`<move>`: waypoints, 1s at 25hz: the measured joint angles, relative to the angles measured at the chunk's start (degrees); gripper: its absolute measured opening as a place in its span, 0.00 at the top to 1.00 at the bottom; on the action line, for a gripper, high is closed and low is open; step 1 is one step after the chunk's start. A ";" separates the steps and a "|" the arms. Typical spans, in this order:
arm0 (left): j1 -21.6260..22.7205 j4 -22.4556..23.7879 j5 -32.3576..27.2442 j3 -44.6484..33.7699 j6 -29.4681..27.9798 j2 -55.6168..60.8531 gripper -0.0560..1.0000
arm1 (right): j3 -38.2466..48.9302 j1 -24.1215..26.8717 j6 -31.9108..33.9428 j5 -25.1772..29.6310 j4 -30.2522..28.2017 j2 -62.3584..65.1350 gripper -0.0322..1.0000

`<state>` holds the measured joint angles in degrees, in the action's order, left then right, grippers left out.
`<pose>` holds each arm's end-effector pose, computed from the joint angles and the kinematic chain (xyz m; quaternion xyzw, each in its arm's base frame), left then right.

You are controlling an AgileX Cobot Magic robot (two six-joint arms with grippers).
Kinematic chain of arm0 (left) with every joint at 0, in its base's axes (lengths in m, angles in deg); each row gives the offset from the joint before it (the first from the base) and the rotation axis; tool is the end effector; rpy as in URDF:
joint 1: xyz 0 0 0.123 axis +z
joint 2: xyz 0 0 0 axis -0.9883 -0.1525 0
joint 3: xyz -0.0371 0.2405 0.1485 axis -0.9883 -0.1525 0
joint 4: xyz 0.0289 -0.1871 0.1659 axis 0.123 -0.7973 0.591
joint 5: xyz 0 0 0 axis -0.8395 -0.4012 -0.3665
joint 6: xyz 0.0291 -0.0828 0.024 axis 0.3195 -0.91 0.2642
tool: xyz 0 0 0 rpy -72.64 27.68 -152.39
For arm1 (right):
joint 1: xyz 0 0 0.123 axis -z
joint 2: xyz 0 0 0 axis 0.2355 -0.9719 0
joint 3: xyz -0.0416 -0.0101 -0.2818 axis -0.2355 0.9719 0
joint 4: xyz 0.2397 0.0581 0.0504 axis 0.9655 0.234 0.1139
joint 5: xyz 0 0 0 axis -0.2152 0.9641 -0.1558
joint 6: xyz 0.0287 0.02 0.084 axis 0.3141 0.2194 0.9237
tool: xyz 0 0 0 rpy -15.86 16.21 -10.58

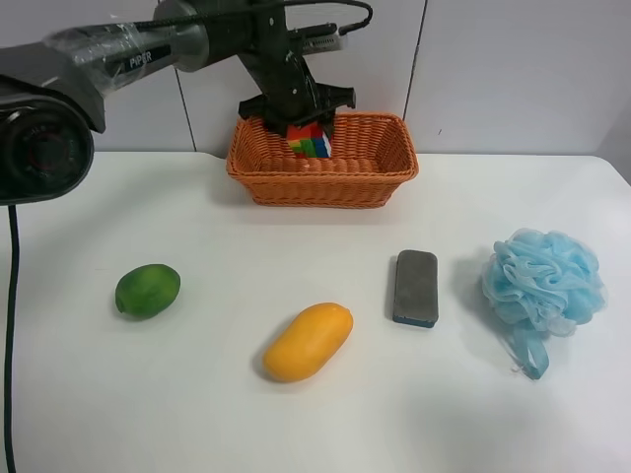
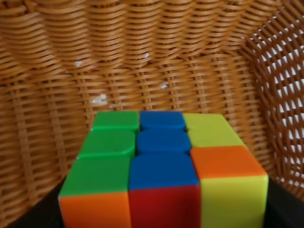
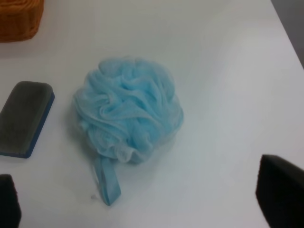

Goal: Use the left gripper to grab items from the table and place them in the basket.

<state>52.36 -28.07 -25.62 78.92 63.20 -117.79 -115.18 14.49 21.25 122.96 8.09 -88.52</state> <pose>0.4840 -0.2682 0.2085 0.0667 0.9408 -0.1460 0.2985 -0.0041 -0.0012 0.2726 0.0217 0.8530 -0.0030 0.5215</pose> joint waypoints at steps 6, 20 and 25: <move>0.00 0.25 2.71 0.00 1.26 -3.29 0.41 | 0.00 0.00 0.00 0.00 0.00 0.00 0.01; 0.00 1.05 3.87 0.05 1.42 -3.48 0.03 | 0.00 0.00 0.00 0.00 0.00 0.00 0.01; 0.00 1.05 3.26 0.05 1.46 -3.17 0.01 | 0.00 0.00 0.00 0.00 0.00 0.00 0.01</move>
<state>52.36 -27.02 -22.36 78.97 64.66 -120.96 -115.18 14.49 21.25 122.96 8.09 -88.52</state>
